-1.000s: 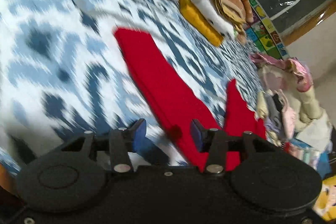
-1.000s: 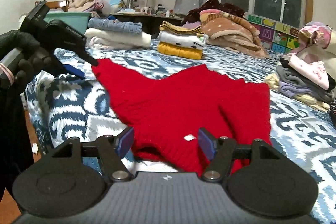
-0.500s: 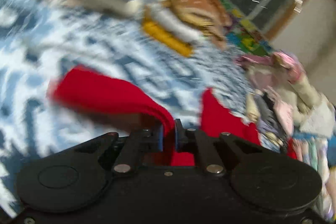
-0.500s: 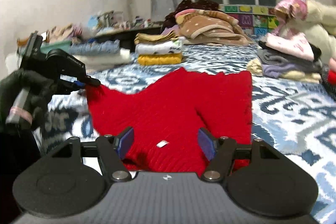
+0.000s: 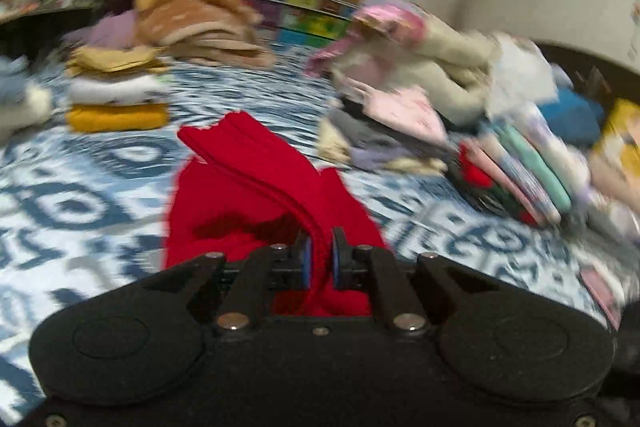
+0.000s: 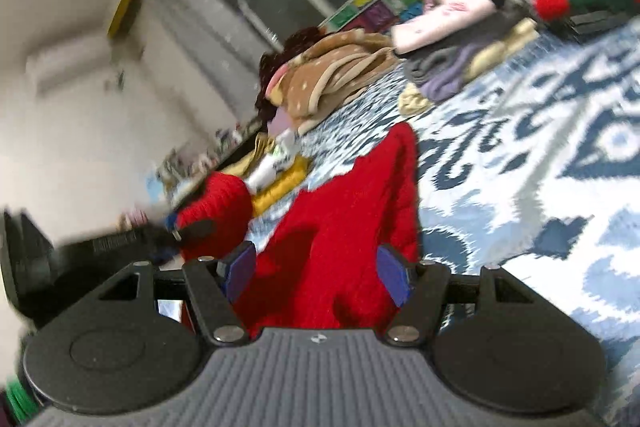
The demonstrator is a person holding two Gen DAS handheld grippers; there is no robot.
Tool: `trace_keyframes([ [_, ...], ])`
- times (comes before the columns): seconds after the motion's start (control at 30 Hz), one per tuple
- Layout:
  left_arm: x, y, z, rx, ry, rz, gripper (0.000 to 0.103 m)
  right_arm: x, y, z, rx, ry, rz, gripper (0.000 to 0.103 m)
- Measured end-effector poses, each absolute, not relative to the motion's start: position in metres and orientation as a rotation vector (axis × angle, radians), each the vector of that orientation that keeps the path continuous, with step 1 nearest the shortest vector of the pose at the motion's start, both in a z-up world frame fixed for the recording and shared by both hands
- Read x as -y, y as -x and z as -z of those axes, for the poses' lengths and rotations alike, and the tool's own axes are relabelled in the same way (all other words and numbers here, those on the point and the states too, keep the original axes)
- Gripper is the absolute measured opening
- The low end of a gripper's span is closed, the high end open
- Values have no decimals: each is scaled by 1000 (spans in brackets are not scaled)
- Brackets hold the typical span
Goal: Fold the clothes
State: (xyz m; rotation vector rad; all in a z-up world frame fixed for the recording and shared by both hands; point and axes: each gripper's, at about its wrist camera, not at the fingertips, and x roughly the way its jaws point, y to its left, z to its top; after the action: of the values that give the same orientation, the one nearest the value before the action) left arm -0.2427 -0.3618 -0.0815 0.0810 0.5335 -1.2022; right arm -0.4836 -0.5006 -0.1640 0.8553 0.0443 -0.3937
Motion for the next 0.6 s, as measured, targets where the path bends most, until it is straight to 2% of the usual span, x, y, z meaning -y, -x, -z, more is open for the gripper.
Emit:
trace_keyframes([
  [0.13, 392, 285, 96, -508, -206, 1270, 7, 517, 496, 175, 31, -977, 398, 68],
  [0.3, 413, 306, 134, -579, -363, 1329, 10, 532, 504, 191, 42, -1087, 442, 70],
  [0.33, 409, 305, 132, -585, -356, 1351, 22, 534, 503, 193, 32, -1093, 454, 70],
  [0.37, 404, 301, 127, -603, -341, 1375, 28, 534, 501, 194, 23, -1090, 456, 70],
  [0.5, 367, 269, 95, -596, -220, 1375, 28, 530, 488, 190, -17, -1041, 441, 77],
  [0.6, 335, 224, 78, -571, -165, 1246, 28, 524, 474, 184, -63, -978, 429, 78],
])
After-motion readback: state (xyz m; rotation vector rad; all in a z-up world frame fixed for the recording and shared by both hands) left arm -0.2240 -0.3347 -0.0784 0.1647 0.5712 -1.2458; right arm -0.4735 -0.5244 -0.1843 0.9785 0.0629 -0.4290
